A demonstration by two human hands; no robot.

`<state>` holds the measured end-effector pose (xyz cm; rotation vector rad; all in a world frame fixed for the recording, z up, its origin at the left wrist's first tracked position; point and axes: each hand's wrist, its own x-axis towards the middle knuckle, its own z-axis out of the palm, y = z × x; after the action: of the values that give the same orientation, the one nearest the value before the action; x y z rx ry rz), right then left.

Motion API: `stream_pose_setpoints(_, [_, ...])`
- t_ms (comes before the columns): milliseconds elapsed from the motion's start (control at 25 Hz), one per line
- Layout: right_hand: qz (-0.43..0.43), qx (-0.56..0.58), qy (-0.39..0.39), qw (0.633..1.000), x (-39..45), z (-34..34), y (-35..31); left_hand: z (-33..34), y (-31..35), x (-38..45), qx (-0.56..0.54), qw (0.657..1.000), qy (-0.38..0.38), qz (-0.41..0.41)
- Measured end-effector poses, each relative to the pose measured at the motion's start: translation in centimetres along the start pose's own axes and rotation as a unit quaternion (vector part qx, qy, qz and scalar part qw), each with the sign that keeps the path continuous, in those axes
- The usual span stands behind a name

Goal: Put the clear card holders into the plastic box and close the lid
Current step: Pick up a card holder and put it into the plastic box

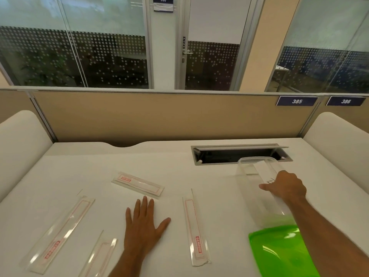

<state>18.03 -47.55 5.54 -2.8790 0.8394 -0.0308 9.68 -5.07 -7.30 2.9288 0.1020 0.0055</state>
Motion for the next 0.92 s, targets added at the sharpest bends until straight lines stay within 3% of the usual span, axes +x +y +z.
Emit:
stream_pose_setpoints(480, [0.029, -0.023, -0.06, 0.998, 2.0, 4.1, 0.5, 1.3, -0.4, 1.0, 0.005, 1.0, 0.031, 0.001])
stream_pose_setpoints(920, [0.024, -0.023, -0.061, 0.998, 2.1, 4.7, 0.7, 1.5, -0.6, 1.1, 0.007, 1.0, 0.026, -0.003])
